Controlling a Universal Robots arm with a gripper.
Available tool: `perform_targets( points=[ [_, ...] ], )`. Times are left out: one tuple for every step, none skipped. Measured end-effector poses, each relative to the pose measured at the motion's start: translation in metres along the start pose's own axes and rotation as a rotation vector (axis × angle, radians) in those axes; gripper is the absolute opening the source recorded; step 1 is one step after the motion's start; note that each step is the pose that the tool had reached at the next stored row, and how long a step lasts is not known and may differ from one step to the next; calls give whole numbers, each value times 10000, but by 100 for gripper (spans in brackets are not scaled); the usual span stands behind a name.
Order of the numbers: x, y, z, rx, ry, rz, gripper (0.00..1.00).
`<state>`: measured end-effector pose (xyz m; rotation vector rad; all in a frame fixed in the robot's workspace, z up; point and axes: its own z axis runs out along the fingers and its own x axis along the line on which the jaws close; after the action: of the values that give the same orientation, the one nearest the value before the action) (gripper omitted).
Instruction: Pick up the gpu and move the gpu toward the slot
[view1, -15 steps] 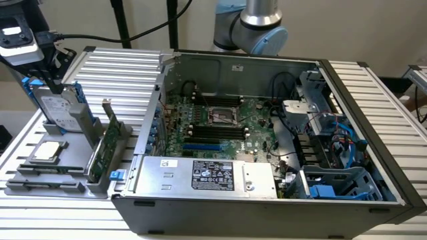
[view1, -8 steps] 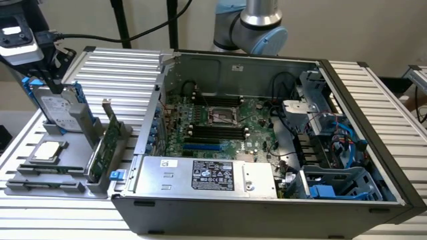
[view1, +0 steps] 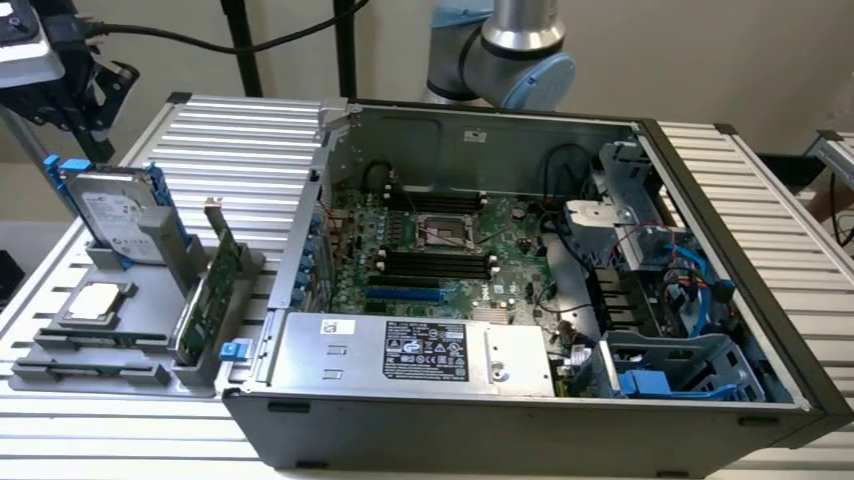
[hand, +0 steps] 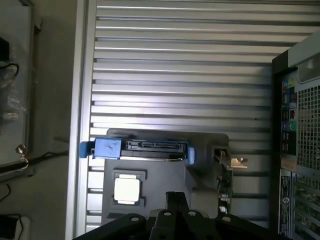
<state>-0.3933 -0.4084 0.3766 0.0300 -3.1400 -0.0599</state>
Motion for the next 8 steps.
perform_targets(
  points=[
    [0,2,-45,1,2,0,11],
    [0,4,-92,0,0,0,11],
    [0,5,-138,0,0,0,11],
    [0,7,-183,1,1,0,11],
    [0,9,-228,3,0,0,11],
    [0,10,-263,5,1,0,11],
    [-1,10,-267,12,0,-1,11],
    [0,10,-267,11,0,-1,11]
  ],
)
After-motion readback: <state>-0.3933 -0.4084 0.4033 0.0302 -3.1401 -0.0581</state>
